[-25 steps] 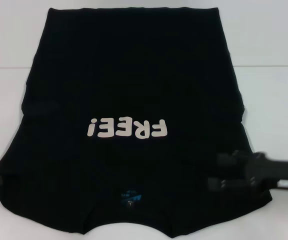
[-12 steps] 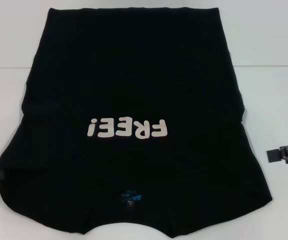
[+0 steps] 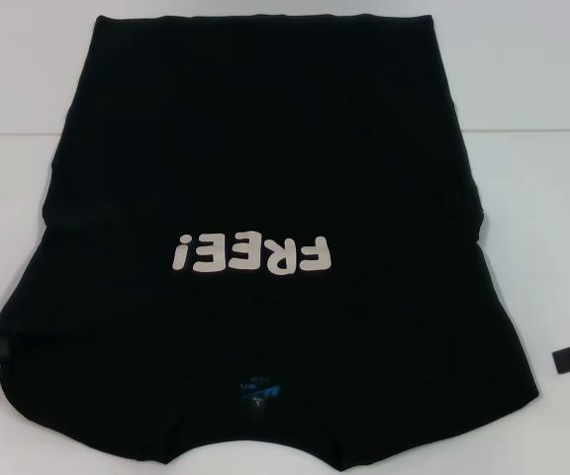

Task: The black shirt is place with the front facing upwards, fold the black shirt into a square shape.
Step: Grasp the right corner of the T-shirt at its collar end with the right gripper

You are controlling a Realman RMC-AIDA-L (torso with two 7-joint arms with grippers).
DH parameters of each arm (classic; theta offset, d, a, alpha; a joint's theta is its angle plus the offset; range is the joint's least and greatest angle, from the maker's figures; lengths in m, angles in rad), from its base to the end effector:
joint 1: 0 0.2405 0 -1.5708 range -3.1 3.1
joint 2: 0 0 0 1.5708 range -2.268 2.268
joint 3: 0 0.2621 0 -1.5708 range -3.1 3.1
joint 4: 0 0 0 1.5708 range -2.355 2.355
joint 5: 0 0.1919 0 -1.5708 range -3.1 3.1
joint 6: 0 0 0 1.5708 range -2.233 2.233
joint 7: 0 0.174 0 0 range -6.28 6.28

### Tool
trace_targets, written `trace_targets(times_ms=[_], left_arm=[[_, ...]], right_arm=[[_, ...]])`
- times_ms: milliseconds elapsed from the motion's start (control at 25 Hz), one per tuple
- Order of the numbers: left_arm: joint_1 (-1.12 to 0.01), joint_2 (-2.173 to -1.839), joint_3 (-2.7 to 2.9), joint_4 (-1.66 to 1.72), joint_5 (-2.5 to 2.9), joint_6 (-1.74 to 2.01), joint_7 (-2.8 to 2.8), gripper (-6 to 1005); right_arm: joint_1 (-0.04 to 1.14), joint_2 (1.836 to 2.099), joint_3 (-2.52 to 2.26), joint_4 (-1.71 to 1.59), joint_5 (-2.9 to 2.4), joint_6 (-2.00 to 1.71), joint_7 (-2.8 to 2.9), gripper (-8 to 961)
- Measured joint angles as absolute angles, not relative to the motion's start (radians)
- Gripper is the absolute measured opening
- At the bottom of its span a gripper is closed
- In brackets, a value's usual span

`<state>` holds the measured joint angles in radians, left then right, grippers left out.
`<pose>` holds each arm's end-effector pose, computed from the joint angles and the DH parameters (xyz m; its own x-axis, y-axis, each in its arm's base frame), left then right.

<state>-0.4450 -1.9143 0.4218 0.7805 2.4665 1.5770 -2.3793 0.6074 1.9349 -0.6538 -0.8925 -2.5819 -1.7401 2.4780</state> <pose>-0.3668 0.3020 0.0649 0.0173 0.9083 0.4180 0.9964 0.0192 -0.0829 0.3047 0.3260 0.0450 0.2131 -0.9721 -0.0976 -0.9633 -0.1924 -0.1871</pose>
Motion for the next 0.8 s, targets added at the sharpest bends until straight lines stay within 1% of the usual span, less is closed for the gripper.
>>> trace_targets(times_ms=[120,800], left_arm=[[-0.447,-1.914,0.422,0.776,2.466,1.577,-2.372,9],[-0.443,-1.917,0.422,0.773,2.455,1.579,-2.369,10]], right_arm=[[0.616,1.935,-0.659,-0.850,-2.578,-1.721,2.471,877],[0.656,1.961,-0.683,-0.712,-2.580,-1.616,2.420,867]])
